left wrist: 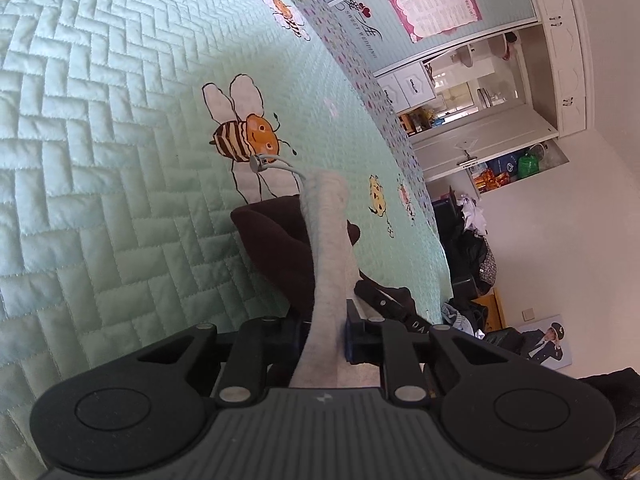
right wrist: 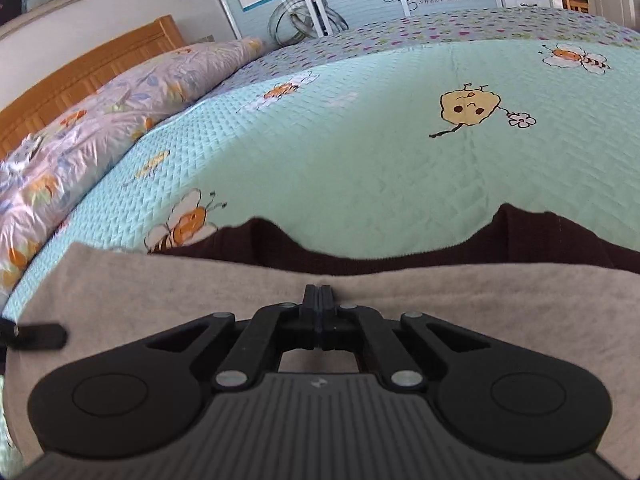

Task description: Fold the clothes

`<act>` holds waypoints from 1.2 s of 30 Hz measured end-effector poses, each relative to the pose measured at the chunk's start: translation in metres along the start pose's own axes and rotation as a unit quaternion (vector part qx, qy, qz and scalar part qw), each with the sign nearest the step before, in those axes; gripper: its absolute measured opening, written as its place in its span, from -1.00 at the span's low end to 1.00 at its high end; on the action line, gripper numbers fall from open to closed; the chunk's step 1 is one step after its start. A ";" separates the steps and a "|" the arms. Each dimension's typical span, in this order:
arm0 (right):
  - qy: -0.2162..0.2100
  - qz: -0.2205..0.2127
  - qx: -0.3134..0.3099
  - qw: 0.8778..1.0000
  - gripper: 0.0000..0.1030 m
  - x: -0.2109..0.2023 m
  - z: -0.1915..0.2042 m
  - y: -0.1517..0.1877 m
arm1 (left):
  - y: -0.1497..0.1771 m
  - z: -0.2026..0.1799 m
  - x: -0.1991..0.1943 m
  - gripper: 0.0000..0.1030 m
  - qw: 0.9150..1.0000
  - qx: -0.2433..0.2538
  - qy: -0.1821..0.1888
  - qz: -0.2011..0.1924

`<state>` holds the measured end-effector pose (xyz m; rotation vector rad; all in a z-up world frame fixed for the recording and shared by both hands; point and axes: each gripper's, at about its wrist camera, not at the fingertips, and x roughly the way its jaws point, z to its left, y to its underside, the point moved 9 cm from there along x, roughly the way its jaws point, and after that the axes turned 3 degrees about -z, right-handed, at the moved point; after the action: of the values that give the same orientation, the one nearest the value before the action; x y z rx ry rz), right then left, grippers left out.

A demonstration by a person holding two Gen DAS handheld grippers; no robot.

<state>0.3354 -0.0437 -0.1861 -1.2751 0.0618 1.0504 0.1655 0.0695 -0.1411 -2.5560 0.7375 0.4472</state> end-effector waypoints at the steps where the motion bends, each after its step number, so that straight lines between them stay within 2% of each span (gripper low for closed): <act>1: 0.000 -0.001 -0.001 1.000 -1.00 0.000 0.000 -0.002 | 0.000 0.000 0.000 -0.61 1.000 -0.003 0.002 0.000; 7: 0.003 0.000 -0.028 1.000 -0.93 -0.030 0.011 0.009 | -0.001 0.000 -0.001 -0.61 1.000 -0.018 0.010 0.000; 10: 0.017 -0.023 -0.034 0.999 -0.92 -0.053 0.011 0.009 | 0.000 0.002 -0.001 -0.61 1.000 -0.024 0.010 -0.003; 13: 0.042 -0.014 -0.017 0.999 -0.88 -0.046 0.000 0.000 | 0.001 0.002 -0.002 -0.61 0.999 -0.033 0.012 -0.006; 16: 0.039 0.032 0.006 0.999 -0.88 -0.016 -0.008 0.003 | 0.001 0.002 -0.003 -0.61 0.999 -0.039 0.015 -0.006; 20: 0.037 0.027 0.010 0.999 -0.99 -0.001 -0.008 -0.003 | 0.000 0.003 -0.003 -0.61 0.999 -0.046 0.016 -0.004; 23: 0.040 0.030 0.000 0.999 -0.96 -0.009 -0.002 0.001 | 0.000 0.003 -0.004 -0.61 0.999 -0.050 0.020 -0.004; 26: 0.031 0.035 -0.013 0.999 -0.87 -0.031 0.009 0.015 | 0.000 0.003 -0.004 -0.61 0.998 -0.055 0.024 -0.005; 30: 0.023 0.043 -0.052 0.997 -0.86 -0.062 0.029 0.043 | 0.000 0.002 -0.006 -0.61 0.997 -0.066 0.031 -0.011; 32: 0.033 0.036 -0.085 0.995 -0.86 -0.079 0.038 0.057 | 0.000 0.004 -0.006 -0.61 0.997 -0.071 0.029 -0.014; 36: 0.025 0.022 -0.110 0.993 -0.84 -0.113 0.052 0.086 | 0.002 0.015 -0.005 -0.61 0.996 -0.084 0.015 -0.018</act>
<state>0.1888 -0.0773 -0.1670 -1.5047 0.0122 1.0850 0.1582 0.0774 -0.1524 -2.7324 0.6906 0.4784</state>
